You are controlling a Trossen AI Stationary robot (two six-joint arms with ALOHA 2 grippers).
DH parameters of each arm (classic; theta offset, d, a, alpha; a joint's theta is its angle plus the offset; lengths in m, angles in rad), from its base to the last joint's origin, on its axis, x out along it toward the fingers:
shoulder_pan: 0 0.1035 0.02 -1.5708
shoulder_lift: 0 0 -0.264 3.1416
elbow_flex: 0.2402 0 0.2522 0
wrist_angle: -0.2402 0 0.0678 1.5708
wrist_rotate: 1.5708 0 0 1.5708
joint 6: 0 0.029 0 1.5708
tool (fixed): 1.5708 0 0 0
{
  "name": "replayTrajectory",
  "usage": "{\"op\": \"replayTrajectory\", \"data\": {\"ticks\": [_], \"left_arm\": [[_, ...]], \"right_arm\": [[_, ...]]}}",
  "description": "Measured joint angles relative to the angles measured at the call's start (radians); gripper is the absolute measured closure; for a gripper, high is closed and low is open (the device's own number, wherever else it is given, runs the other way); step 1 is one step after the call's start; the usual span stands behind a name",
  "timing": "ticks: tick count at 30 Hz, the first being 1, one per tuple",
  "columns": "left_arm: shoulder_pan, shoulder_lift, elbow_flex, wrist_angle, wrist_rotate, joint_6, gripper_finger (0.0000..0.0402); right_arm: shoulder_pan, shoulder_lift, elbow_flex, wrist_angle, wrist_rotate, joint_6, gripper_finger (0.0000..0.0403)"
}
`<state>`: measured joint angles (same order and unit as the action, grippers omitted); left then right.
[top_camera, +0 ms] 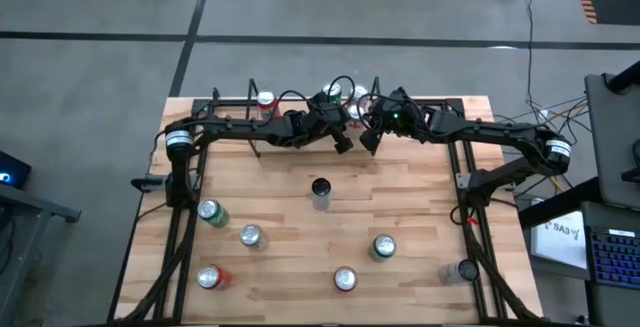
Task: Sort soda cans
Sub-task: Put the top red silver soda can on the shelf and align it with the other red silver soda can
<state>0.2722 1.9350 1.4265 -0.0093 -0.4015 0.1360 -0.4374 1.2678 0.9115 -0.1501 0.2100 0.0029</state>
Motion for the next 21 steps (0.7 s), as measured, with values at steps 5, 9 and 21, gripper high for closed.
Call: {"op": "replayTrajectory", "data": {"ticks": [5, 9, 21], "left_arm": [[0.0, 0.0, 0.0, -0.012, 0.0, -0.015, 0.0401], [-0.003, 0.0, 0.0, -0.018, 0.0, -0.023, 0.0401], [-0.009, -0.001, 0.0, -0.021, 0.0, -0.023, 0.0401]], "right_arm": [[0.0, 0.0, 0.0, 0.001, 0.0, -0.001, 0.0392], [0.0, 0.0, 0.0, 0.016, 0.0, -0.011, 0.0392], [-0.004, 0.044, 0.0, 0.076, 0.0, -0.022, 0.0392]]}}
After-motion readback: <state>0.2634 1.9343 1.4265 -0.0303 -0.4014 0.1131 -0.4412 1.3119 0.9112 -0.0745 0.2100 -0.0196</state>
